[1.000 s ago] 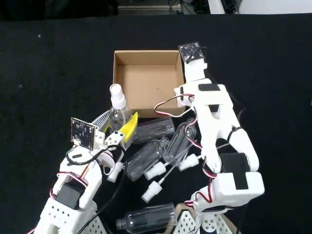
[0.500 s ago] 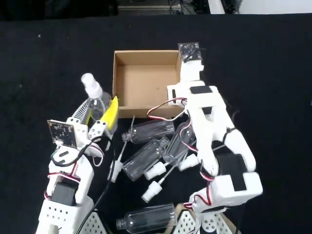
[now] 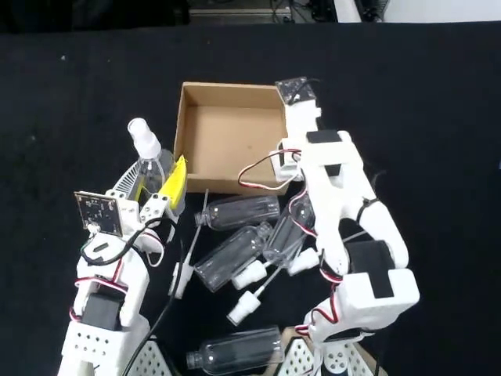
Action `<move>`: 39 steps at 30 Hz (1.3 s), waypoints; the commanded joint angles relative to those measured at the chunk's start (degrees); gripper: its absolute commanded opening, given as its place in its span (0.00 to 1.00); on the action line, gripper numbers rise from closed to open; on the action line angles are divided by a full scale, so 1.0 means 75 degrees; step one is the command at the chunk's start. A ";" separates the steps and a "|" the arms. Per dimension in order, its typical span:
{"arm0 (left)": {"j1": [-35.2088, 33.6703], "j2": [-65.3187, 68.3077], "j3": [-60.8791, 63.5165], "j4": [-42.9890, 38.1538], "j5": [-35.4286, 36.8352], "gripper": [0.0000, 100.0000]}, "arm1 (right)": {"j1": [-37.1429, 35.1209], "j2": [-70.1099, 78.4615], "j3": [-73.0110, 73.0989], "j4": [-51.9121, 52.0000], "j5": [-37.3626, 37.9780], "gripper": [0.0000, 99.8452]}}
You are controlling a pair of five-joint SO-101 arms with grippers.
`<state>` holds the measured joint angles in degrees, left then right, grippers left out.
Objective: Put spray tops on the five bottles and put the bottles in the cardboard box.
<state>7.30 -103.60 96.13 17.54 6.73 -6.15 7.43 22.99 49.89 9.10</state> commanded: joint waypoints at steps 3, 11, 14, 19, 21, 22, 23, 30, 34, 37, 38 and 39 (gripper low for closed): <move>-0.0076 -0.0129 0.0158 0.0070 0.0012 0.03 | 0.0129 -0.0264 0.0193 -0.0094 0.1043 0.01; -0.0076 -0.0129 0.0158 0.0023 0.0012 0.03 | 0.0094 -0.1530 0.1143 -0.0105 0.1793 0.01; -0.0076 -0.0129 0.0158 0.0023 0.0012 0.03 | 0.0129 -0.1858 0.1166 -0.0059 0.1805 0.01; -0.0076 -0.0129 0.0158 0.0023 0.0012 0.03 | 0.0000 -0.1928 0.0908 0.0176 0.1946 0.01; -0.0076 -0.0129 0.0158 0.0023 0.0012 0.03 | -0.0129 -0.1788 0.0920 0.0176 0.2239 0.01; -0.0076 -0.0129 0.0158 0.0023 0.0012 0.03 | -0.0164 -0.1682 0.0920 0.0176 0.2321 0.01; -0.0076 -0.0129 0.0158 0.0023 0.0012 0.03 | -0.0176 -0.1588 0.0932 0.0176 0.2344 0.01; -0.0076 -0.0129 0.0158 0.0023 0.0012 0.03 | -0.0188 -0.1530 0.1166 0.0164 0.2321 0.01; -0.0041 -0.0129 0.0135 -0.0117 0.0012 0.03 | -0.0188 -0.1670 0.1143 0.0176 0.1371 0.06; -0.0076 -0.0129 0.0158 -0.0832 0.0012 0.03 | -0.0457 -0.1881 0.1143 0.0176 0.0821 0.16; -0.0076 -0.0129 0.0158 -0.1032 0.0012 0.03 | -0.0563 -0.1975 0.1155 0.0176 0.0715 0.19; -0.0076 -0.0129 0.0158 -0.1207 0.0012 0.03 | -0.0656 -0.2069 0.1166 0.0188 0.0633 0.20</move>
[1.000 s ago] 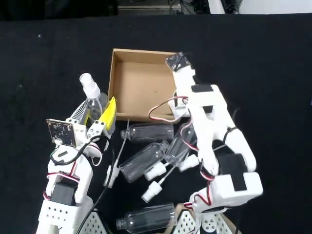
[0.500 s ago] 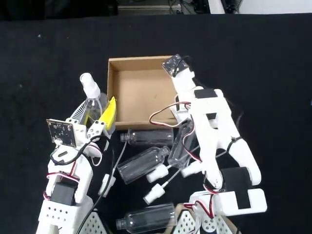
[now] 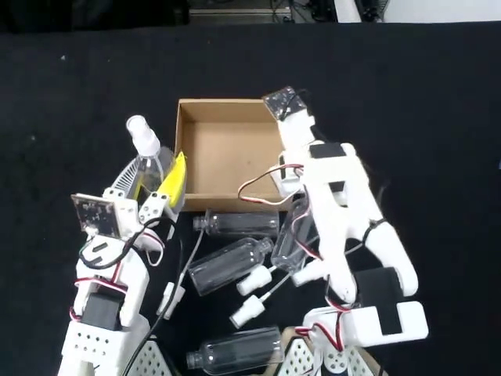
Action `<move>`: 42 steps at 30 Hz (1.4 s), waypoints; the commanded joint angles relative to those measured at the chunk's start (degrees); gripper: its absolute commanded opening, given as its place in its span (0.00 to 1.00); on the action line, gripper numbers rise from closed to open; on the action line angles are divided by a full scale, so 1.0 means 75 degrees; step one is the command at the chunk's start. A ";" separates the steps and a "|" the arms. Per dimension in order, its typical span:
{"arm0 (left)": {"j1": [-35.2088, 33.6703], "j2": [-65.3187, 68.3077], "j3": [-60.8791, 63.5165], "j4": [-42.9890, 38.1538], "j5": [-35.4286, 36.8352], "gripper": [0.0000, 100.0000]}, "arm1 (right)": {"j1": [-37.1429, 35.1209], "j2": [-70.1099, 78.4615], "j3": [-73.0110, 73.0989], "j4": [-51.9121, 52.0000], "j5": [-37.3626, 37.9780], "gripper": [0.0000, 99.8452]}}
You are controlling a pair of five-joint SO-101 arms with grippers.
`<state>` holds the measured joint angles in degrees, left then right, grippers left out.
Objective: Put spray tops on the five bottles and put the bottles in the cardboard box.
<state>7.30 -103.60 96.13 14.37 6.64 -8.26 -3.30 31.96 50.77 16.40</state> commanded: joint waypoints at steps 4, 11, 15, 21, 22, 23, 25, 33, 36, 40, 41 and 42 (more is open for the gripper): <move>-0.0076 -0.0129 0.0158 -0.1149 0.0023 0.03 | -0.0445 -0.1248 -0.0076 0.0281 -0.0856 0.20; -0.0076 -0.0117 0.0158 -0.1887 0.0023 0.03 | 0.0422 -0.2467 0.0428 0.0070 -0.2204 0.20; -0.0076 -0.0117 0.0147 -0.2133 0.0023 0.03 | 0.0891 -0.2878 0.1225 -0.0633 -0.2426 0.20; -0.0076 -0.0117 -0.0111 -0.2251 0.0023 0.03 | 0.1489 -0.3311 0.2444 -0.2040 -0.2438 0.20; -0.0064 -0.0105 -0.0170 -0.2309 0.0023 0.03 | 0.1594 -0.3382 0.2538 -0.2133 -0.2450 0.20; -0.0041 -0.0070 -0.0229 -0.2344 0.0023 0.03 | 0.1700 -0.3452 0.2620 -0.2215 -0.2532 0.20; -0.0018 0.0234 -0.0486 -0.2344 0.0023 0.03 | 0.1887 -0.3569 0.2737 -0.2274 -0.2872 0.20; -0.0076 0.4314 -0.3194 -0.2356 0.0023 0.03 | 0.2075 -0.3593 0.3206 -0.2708 -0.3305 0.20; -0.0006 0.5978 -0.4190 -0.2356 0.0023 0.03 | 0.2098 -0.3593 0.3604 -0.3364 -0.3282 0.20; -0.0029 0.7818 -0.4964 -0.2356 0.0023 0.03 | 0.2075 -0.3593 0.3663 -0.3505 -0.3282 0.20; -0.0100 0.8147 -0.5070 -0.2379 0.0023 0.03 | 0.2075 -0.3593 0.3663 -0.3505 -0.3282 0.20; -0.0123 0.8463 -0.5163 -0.2532 0.0047 0.03 | 0.2075 -0.3593 0.3640 -0.3505 -0.3282 0.20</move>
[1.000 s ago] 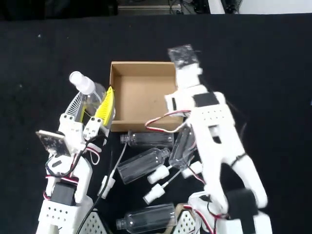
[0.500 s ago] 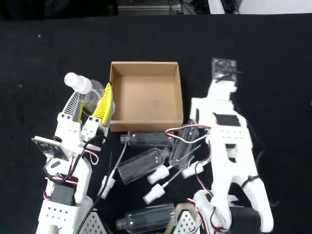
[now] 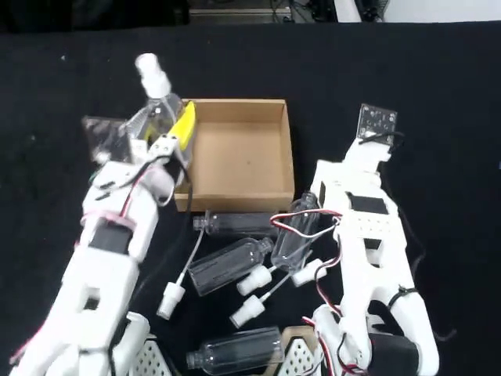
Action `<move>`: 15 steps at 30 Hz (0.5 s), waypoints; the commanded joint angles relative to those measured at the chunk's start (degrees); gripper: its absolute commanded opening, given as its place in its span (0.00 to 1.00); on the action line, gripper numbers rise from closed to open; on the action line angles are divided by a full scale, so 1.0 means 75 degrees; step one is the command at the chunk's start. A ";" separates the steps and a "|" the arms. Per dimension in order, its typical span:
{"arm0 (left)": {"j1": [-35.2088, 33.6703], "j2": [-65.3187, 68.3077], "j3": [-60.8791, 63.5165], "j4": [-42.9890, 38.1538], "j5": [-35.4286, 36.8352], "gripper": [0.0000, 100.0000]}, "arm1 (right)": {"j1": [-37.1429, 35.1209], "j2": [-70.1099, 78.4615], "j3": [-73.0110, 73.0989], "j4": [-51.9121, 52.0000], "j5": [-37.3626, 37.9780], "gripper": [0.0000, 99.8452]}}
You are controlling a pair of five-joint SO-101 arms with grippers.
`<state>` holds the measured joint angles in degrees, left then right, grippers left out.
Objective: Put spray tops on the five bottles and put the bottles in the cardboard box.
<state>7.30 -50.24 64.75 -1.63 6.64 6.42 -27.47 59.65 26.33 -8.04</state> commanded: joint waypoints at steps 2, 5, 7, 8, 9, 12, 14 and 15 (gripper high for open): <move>-0.0111 0.1922 -0.0967 -0.1160 0.0070 0.03 | 0.0117 -0.0369 -0.0064 -0.0246 -0.0023 0.20; -0.0088 0.2602 -0.0651 -0.3001 0.0070 0.03 | 0.0117 -0.0369 -0.0064 -0.0246 -0.0023 0.20; -0.0088 0.3083 -0.0440 -0.4349 0.0082 0.03 | 0.0117 -0.0369 -0.0064 -0.0246 -0.0023 0.20; -0.0088 0.3329 -0.0369 -0.4923 0.0082 0.03 | 0.0117 -0.0369 -0.0064 -0.0246 -0.0023 0.20; -0.0088 0.3587 -0.0322 -0.5392 0.0082 0.03 | 0.0117 -0.0369 -0.0064 -0.0246 -0.0023 0.20; -0.0111 0.4431 -0.0393 -0.5931 0.0082 0.03 | 0.0117 -0.0369 -0.0064 -0.0258 -0.0023 0.20; -0.0147 0.4993 -0.0592 -0.6084 0.0082 0.03 | 0.0117 -0.0369 -0.0064 -0.0270 -0.0023 0.20; -0.0158 0.5263 -0.0709 -0.6201 0.0082 0.03 | 0.0117 -0.0369 -0.0064 -0.0270 -0.0023 0.20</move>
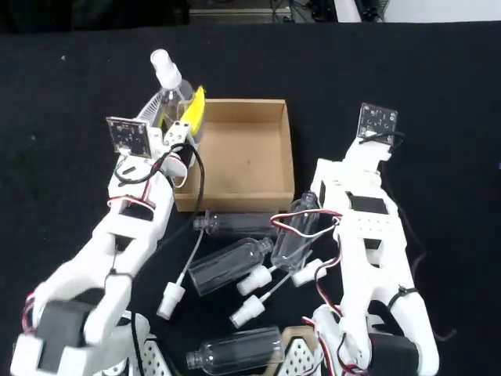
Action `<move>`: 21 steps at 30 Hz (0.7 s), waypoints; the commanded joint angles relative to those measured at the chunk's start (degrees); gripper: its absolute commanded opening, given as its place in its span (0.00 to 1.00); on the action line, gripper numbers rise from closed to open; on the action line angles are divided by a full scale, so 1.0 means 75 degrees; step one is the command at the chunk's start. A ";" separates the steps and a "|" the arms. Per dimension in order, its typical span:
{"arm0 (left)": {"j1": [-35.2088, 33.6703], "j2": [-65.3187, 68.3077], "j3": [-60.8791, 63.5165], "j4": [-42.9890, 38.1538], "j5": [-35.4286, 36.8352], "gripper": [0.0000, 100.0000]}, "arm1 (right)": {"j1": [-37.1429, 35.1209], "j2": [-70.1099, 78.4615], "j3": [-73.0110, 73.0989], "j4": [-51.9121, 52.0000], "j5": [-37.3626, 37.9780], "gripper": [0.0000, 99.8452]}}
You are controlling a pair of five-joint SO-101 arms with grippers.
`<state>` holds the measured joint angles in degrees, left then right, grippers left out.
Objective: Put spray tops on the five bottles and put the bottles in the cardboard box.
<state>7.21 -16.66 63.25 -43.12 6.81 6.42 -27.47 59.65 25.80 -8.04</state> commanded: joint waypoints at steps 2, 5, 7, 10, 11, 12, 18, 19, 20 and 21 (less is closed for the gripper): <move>-0.0147 0.1242 -0.0697 -0.1055 0.0059 0.03 | 0.0117 -0.0369 -0.0064 -0.0199 -0.0023 0.20; -0.0158 0.1875 -0.0826 -0.1782 0.0023 0.03 | 0.0117 -0.0369 -0.0064 -0.0211 -0.0023 0.20; -0.0170 0.2227 -0.0826 -0.2239 0.0012 0.03 | 0.0129 -0.0369 -0.0064 -0.0211 -0.0023 0.20; -0.0311 0.2743 -0.0885 -0.2743 0.0012 0.03 | 0.0129 -0.0369 -0.0064 -0.0211 -0.0023 0.20; -0.0404 0.2930 -0.0967 -0.2848 0.0012 0.03 | 0.0129 -0.0369 -0.0064 -0.0223 -0.0023 0.20; -0.0475 0.3153 -0.1061 -0.2942 0.0012 0.03 | 0.0129 -0.0381 -0.0064 -0.0223 -0.0023 0.20; -0.0615 0.4243 -0.1389 -0.3563 0.0012 0.03 | 0.0129 -0.0393 -0.0064 -0.0188 -0.0023 0.20; -0.0604 0.4360 -0.1389 -0.3763 0.0000 0.03 | 0.0129 -0.0393 -0.0064 -0.0188 -0.0023 0.20; -0.0604 0.4442 -0.1389 -0.3950 0.0000 0.03 | 0.0129 -0.0393 -0.0064 -0.0188 -0.0023 0.20; -0.0615 0.4513 -0.1377 -0.4067 0.0000 0.03 | 0.0129 -0.0404 -0.0064 -0.0188 -0.0023 0.20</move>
<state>3.96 16.13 55.78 -68.35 7.08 6.42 -27.47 59.65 25.80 -8.04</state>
